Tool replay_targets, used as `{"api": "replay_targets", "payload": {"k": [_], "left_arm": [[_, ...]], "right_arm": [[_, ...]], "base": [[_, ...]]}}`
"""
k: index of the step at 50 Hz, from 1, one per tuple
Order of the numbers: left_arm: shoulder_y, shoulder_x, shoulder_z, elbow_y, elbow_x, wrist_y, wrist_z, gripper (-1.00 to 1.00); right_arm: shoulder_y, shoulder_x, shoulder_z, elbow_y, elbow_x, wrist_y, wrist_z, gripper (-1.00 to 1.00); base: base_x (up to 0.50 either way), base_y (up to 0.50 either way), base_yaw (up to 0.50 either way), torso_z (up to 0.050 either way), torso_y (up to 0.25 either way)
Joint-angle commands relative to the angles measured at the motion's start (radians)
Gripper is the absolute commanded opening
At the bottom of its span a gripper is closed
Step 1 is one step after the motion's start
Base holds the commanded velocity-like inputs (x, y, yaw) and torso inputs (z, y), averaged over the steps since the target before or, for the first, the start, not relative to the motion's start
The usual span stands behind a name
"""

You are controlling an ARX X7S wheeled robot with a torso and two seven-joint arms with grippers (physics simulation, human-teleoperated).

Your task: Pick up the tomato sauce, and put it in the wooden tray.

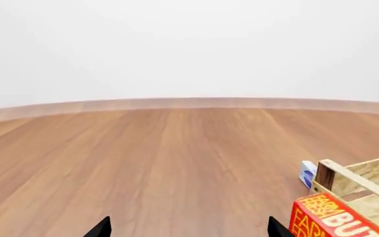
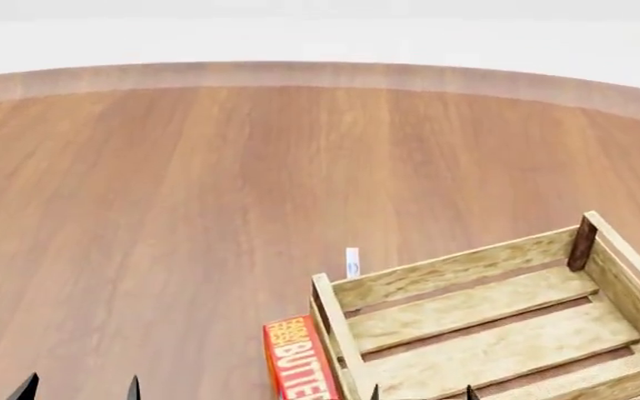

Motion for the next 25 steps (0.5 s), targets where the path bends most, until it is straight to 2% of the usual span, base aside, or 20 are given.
{"api": "replay_targets", "payload": {"k": [1,13,25], "left_arm": [[-0.002,-0.007,0.009,0.000,-0.006,0.002,-0.008,1.00],[-0.006,-0.013,0.018,-0.009,-0.009,0.008,-0.015,1.00],[-0.007,-0.018,0.026,-0.018,-0.014,0.019,-0.021,1.00]], "right_arm": [[0.002,0.006,-0.009,0.001,0.006,-0.003,0.008,1.00],[-0.002,0.009,-0.012,-0.008,-0.009,-0.020,0.039,1.00],[-0.005,0.015,-0.014,0.005,0.010,-0.052,0.036,1.00]], "base": [[0.50,0.00,0.00,0.000,0.000],[0.49,0.00,0.00,0.000,0.000],[0.00,0.00,0.00,0.000,0.000]]}}
